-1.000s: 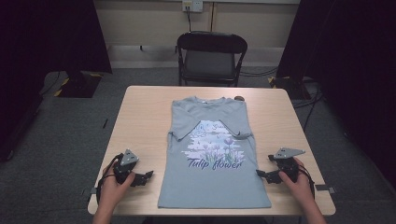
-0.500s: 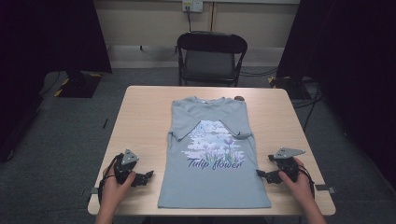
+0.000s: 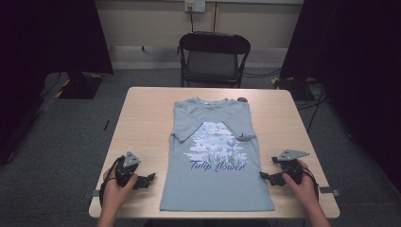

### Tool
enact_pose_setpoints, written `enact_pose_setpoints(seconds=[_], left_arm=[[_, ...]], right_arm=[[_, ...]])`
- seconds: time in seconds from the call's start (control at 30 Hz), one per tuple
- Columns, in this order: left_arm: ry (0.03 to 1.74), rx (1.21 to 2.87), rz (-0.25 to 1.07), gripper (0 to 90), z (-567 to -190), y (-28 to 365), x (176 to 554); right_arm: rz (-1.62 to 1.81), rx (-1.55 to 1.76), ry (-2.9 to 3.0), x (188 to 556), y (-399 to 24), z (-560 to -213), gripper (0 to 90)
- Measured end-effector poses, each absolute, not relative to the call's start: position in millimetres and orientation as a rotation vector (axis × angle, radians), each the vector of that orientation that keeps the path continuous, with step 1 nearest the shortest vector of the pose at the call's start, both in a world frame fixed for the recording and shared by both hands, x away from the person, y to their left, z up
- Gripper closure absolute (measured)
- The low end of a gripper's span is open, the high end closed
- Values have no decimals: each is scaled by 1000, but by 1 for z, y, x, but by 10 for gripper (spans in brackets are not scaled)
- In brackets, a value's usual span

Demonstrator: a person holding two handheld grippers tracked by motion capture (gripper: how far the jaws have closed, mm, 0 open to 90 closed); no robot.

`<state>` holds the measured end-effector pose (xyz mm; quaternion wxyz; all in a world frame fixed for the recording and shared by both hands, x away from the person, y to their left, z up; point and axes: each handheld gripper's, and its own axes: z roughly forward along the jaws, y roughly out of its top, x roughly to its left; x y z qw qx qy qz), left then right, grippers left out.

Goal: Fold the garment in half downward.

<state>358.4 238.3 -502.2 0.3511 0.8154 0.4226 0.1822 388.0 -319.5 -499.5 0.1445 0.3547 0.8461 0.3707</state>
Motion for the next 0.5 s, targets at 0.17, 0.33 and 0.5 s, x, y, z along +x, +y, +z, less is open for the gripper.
enact_pose_setpoints(seconds=[0.17, 0.33, 0.5], left_arm=[[1077, 2103, 467, 123, -501, 237, 358], [1062, 2087, 457, 163, -497, 234, 359], [1065, 2065, 456, 159, -490, 232, 364]], right_arm=[[1074, 1022, 2441, 389, -320, -499, 106], [1072, 1005, 2456, 391, -322, -498, 106], [1037, 1018, 2432, 392, -325, -492, 109]])
